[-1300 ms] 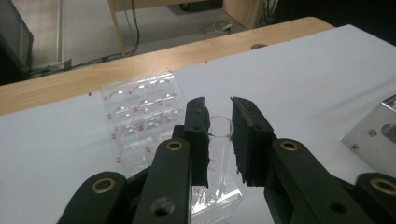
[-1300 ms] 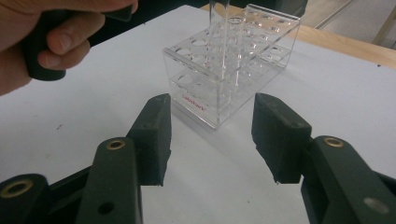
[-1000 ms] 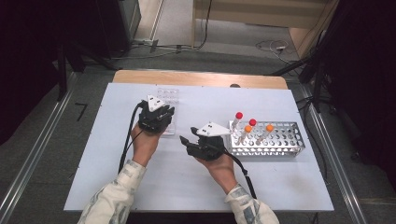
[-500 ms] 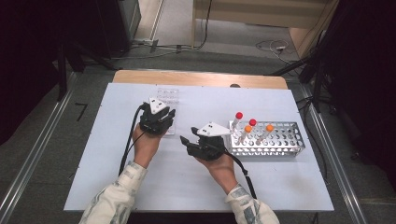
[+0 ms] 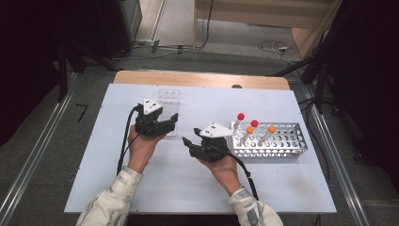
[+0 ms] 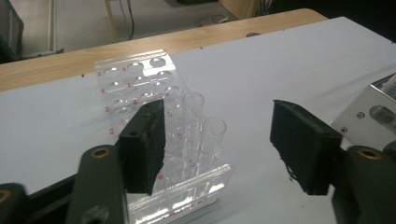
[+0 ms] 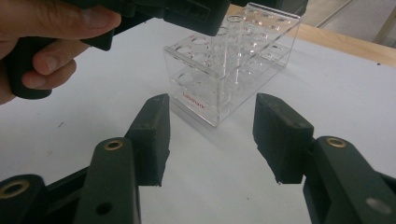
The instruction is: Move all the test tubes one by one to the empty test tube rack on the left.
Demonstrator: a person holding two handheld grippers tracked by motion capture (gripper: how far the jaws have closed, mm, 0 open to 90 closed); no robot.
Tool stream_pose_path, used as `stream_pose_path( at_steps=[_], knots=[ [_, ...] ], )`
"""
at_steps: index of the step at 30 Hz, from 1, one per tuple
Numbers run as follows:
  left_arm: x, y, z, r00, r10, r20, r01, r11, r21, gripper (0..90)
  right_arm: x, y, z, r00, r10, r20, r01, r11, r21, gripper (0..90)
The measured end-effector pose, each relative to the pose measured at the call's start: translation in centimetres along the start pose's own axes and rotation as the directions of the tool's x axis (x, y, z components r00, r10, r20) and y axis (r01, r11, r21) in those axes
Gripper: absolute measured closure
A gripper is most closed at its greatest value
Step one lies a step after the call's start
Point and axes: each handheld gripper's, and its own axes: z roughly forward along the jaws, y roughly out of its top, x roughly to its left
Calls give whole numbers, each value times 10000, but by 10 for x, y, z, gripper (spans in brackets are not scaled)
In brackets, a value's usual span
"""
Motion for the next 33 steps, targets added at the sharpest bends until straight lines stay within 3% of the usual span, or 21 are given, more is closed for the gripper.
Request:
stream_pose_path(
  at_steps=[3, 7, 17, 33],
  knots=[
    [1, -2, -1, 9999, -116, -26, 116, 9999, 78, 230, -1, 0, -3, 10000, -44, 41, 44, 10000, 12, 436],
    [3, -4, -3, 9997, -165, -155, 167, 9998, 96, 193, -4, 1, -7, 9999, -87, 149, 86, 9999, 78, 418],
    [9, -7, -7, 9991, -263, -335, 267, 9996, 113, 180, -15, 3, -24, 9990, -2, 444, -1, 10000, 75, 357],
    [9, -13, -7, 9988, -242, -424, 248, 9996, 138, 175, -42, -21, -74, 9959, 228, 877, -233, 9997, 39, 349]
  ],
)
